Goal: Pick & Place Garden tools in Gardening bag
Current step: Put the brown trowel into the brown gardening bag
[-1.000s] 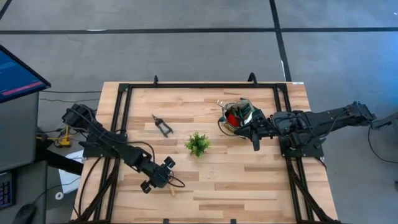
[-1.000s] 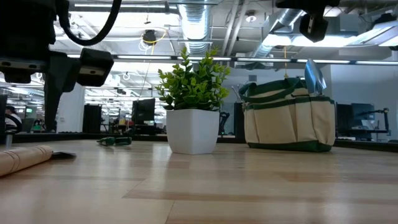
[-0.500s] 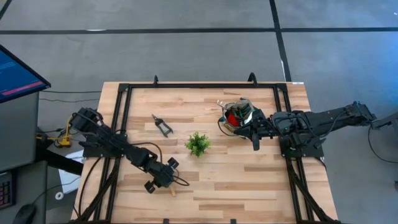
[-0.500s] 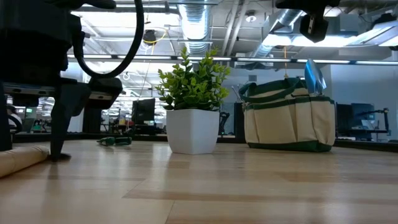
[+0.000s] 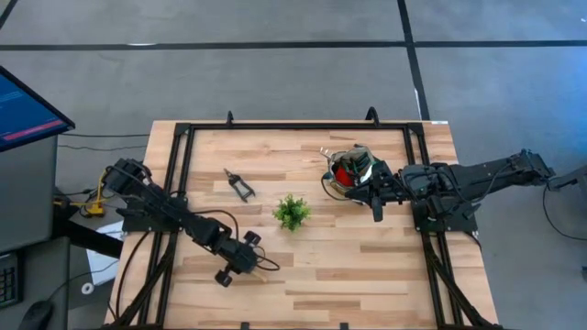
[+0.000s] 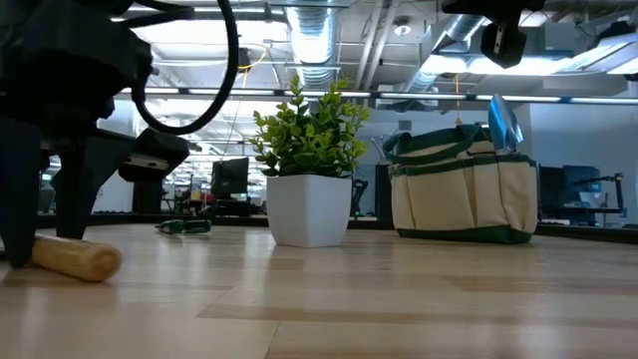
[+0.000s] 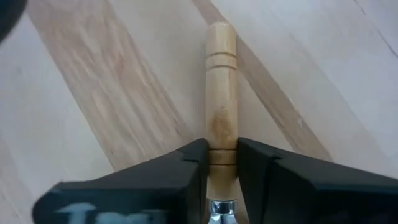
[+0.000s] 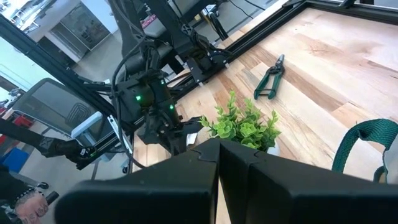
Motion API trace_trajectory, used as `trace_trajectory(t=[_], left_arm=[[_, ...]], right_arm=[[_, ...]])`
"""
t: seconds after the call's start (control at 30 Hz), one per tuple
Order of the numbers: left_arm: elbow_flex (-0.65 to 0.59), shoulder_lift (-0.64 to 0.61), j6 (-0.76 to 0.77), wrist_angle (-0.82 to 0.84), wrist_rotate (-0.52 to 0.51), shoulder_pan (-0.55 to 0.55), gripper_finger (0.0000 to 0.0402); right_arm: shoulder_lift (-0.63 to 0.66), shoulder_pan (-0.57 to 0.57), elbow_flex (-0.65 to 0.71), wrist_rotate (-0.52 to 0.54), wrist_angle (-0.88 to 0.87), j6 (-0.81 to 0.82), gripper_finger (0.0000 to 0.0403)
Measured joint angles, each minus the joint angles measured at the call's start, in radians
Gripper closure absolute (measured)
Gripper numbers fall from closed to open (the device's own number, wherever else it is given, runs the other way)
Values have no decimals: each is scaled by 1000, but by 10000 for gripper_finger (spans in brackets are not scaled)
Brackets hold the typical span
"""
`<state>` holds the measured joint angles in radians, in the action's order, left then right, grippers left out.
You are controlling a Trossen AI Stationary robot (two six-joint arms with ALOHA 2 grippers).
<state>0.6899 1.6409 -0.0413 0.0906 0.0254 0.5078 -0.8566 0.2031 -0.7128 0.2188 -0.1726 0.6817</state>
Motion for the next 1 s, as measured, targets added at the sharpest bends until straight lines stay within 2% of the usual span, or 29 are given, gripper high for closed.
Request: trace_trajectory(t=[0.33,0.53,0.77,1.0], left_arm=[[-4,-62,153,37,-9,-1,364],[4,-168,185,180,-2,-47,364],[104,-261,153,339,-3,-169,364],[259,-275,69,537,-3,-298,364]], right_arm=[[0,0,0,-8,0,0,403],[0,0,1,-8,11,-7,403],[1,0,1,-9,57,-57,403],[0,38,1,-14,53,-60,403]])
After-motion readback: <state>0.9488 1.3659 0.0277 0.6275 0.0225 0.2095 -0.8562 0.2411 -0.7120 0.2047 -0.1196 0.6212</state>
